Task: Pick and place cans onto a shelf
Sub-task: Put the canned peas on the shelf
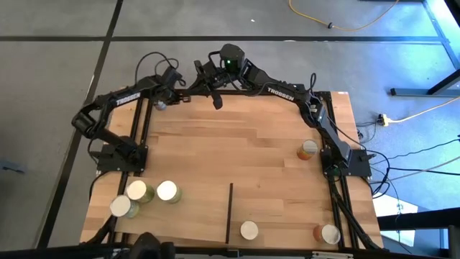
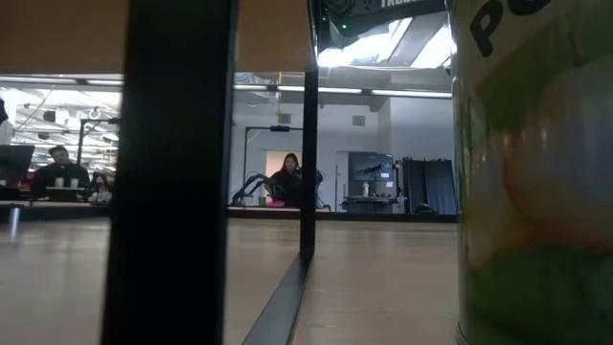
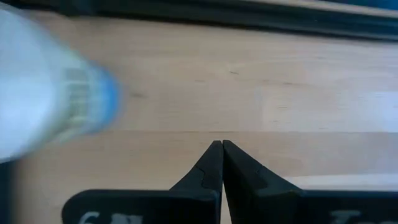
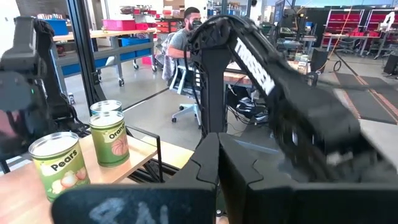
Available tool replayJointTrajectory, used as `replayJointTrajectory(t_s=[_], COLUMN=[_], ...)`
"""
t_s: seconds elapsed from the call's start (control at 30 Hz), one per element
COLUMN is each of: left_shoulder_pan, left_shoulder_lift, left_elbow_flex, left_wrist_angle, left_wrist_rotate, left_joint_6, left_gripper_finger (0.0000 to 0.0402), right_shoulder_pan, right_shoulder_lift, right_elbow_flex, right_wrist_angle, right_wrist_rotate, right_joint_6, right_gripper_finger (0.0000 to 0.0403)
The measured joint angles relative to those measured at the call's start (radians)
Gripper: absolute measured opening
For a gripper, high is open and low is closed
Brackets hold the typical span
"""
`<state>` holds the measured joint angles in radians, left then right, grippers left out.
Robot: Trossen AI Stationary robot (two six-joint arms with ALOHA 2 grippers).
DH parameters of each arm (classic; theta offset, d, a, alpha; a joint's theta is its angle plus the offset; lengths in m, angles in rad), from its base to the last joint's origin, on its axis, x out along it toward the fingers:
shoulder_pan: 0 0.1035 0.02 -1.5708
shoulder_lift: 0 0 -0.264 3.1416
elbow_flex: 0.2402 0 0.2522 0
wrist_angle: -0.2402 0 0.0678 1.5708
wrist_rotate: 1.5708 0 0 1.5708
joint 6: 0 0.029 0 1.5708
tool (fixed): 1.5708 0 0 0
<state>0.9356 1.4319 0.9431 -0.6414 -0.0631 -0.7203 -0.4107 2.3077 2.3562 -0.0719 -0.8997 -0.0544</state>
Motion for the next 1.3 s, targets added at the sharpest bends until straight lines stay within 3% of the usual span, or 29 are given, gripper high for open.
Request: replayJointTrajectory(t_s=[0.17, 0.23, 0.6, 1.3], left_shoulder_pan=[0.001, 0.010, 0.101, 0.120], left_shoulder_lift=[-0.083, -0.095, -0.045, 0.045], left_elbow_flex=[0.111, 0.140, 0.153, 0.153], left_wrist_angle=[-0.253, -0.316, -0.380, -0.275], left_wrist_rotate=[-0.199, -0.229, -0.102, -0.170], left_joint_6=[0.031, 0.069, 0.120, 0.166], left_gripper_finger=[0.0000, 0.0000, 0.0034, 0.0049], right_shoulder_pan=[0.000, 0.000, 0.000, 0.000], right_shoulder_lift=[0.000, 0.000, 0.000, 0.000], right_elbow_flex=[0.000, 0.000, 0.000, 0.000], right_wrist_angle=[0.000, 0.000, 0.000, 0.000], right_wrist_rotate=[0.000, 0.000, -0.037, -0.037], right_joint_6=[0.000, 0.000, 0.001, 0.001], right_gripper_finger=[0.0010, 0.0010, 0.0010, 0.0010])
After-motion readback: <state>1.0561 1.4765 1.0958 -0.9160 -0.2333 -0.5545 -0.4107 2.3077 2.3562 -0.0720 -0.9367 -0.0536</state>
